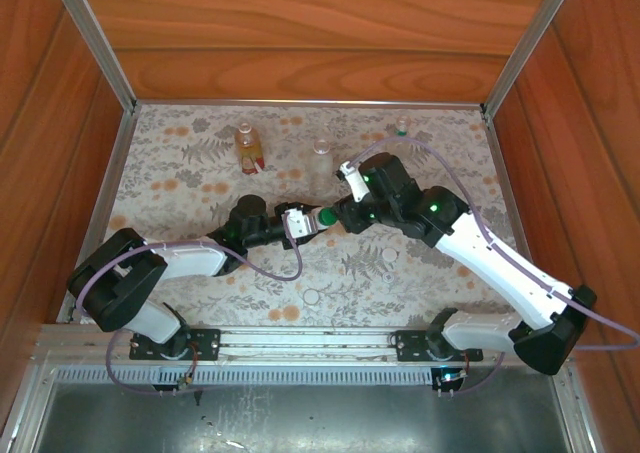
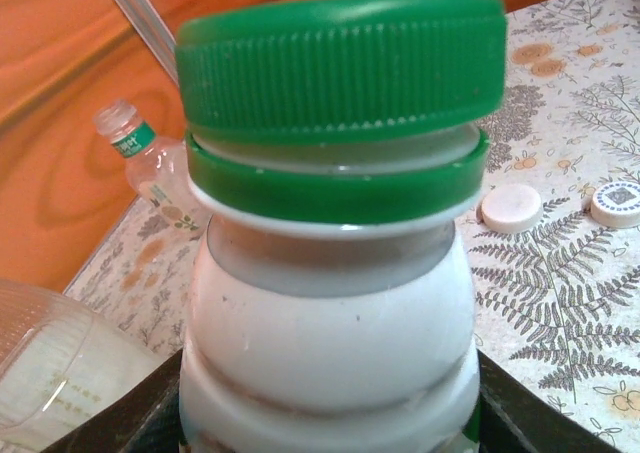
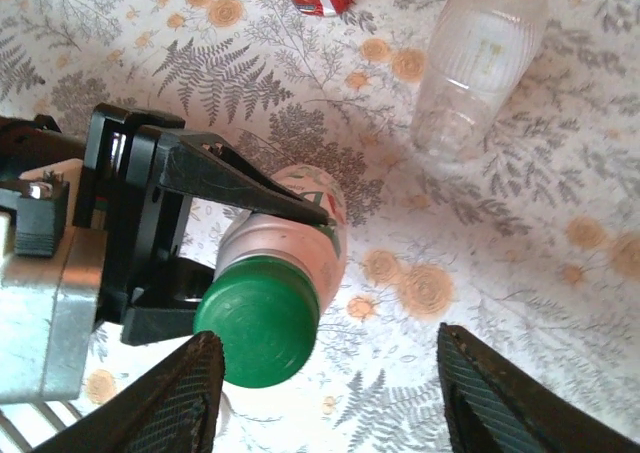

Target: Screw on the bottle caps

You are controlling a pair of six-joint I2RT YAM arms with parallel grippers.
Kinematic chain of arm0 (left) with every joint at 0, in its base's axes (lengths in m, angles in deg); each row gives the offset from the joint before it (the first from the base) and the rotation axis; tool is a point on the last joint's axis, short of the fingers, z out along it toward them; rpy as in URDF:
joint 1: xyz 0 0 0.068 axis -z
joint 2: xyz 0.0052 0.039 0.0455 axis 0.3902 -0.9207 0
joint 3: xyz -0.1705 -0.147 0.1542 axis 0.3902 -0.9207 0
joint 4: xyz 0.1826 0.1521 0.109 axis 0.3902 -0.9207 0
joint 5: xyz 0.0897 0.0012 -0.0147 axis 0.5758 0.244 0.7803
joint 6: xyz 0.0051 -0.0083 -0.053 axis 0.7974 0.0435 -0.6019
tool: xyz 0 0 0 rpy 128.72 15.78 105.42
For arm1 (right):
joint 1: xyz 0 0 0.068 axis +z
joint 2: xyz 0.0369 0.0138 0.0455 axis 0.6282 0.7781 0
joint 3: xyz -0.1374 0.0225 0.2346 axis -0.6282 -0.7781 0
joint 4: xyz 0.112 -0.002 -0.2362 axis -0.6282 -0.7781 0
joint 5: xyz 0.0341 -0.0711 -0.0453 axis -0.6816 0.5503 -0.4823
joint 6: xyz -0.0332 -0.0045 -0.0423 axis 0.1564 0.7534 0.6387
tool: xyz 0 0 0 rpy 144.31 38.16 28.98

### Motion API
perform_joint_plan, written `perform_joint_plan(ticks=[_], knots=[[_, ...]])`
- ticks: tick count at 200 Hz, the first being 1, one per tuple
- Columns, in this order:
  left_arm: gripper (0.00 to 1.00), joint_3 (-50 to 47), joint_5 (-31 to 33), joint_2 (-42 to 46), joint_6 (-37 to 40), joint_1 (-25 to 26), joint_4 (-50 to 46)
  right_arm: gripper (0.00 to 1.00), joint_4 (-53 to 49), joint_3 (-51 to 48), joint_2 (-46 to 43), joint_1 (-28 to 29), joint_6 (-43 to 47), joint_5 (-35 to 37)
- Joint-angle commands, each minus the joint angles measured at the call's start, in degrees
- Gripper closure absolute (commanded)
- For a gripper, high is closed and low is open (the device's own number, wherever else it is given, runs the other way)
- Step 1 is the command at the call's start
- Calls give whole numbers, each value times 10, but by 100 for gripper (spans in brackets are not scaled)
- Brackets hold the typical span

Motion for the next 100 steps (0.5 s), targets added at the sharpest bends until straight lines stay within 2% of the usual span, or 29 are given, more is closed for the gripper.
perform_joint_plan(ticks=[1, 20, 33, 47, 56, 100], knots=[[51, -1, -22, 14, -14, 1, 14, 41, -6, 4, 4, -6, 111, -24], [51, 2, -48, 13, -34, -2, 14, 42, -4, -3, -4, -8, 179, -46], [51, 11, -99, 12, -99, -19, 14, 46, -2, 1, -6, -11, 185, -53], [51, 29, -135, 10, -197, -38, 15, 48, -5, 24, -1, -15, 147, -48], [51, 35, -152, 9, -233, -45, 15, 49, -6, 37, 1, -19, 113, -40], [51, 64, -166, -33, -298, -45, 20, 47, 18, 49, -6, -26, -47, 3]])
